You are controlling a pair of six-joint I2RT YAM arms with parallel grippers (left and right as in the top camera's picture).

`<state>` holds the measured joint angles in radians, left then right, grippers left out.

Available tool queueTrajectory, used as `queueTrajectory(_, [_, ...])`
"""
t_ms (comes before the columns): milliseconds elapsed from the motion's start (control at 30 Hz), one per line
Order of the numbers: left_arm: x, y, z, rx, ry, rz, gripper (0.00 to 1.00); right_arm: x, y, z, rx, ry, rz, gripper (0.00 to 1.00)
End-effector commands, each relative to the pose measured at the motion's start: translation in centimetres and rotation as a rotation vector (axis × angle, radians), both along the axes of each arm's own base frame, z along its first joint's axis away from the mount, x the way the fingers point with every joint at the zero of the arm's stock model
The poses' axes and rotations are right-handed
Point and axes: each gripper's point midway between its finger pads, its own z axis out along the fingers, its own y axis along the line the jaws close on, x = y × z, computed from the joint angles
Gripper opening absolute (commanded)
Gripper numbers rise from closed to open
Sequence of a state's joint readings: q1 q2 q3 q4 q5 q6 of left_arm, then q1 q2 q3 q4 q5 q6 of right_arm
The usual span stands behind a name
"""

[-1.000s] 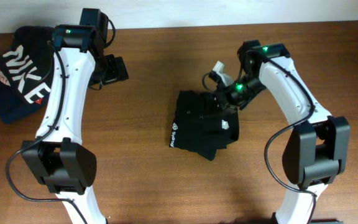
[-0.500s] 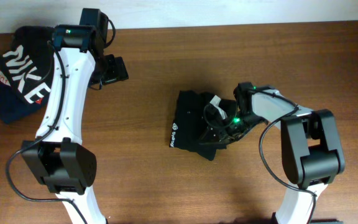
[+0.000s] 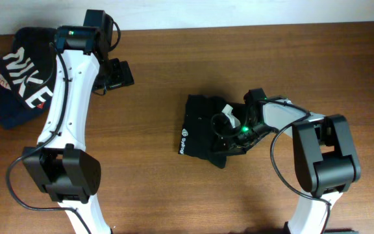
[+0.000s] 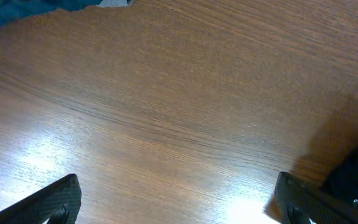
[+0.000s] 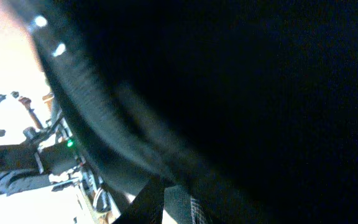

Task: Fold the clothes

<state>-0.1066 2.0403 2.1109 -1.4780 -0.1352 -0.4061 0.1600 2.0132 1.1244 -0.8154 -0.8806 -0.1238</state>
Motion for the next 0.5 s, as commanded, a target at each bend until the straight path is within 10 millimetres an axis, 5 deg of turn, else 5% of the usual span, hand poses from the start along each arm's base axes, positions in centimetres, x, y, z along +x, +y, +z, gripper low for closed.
queueTrajectory(0, [-0.1, 0.1, -0.4, 0.012, 0.011, 0.007, 0.99, 1.0, -2.4, -1.7, -0.119, 0.014, -0.059, 0.20])
queueTrajectory(467, [0.0, 0.1, -0.4, 0.011, 0.009, 0.007, 0.99, 6.9, 2.1, 14.6, 0.343, -0.356, 0.043, 0.22])
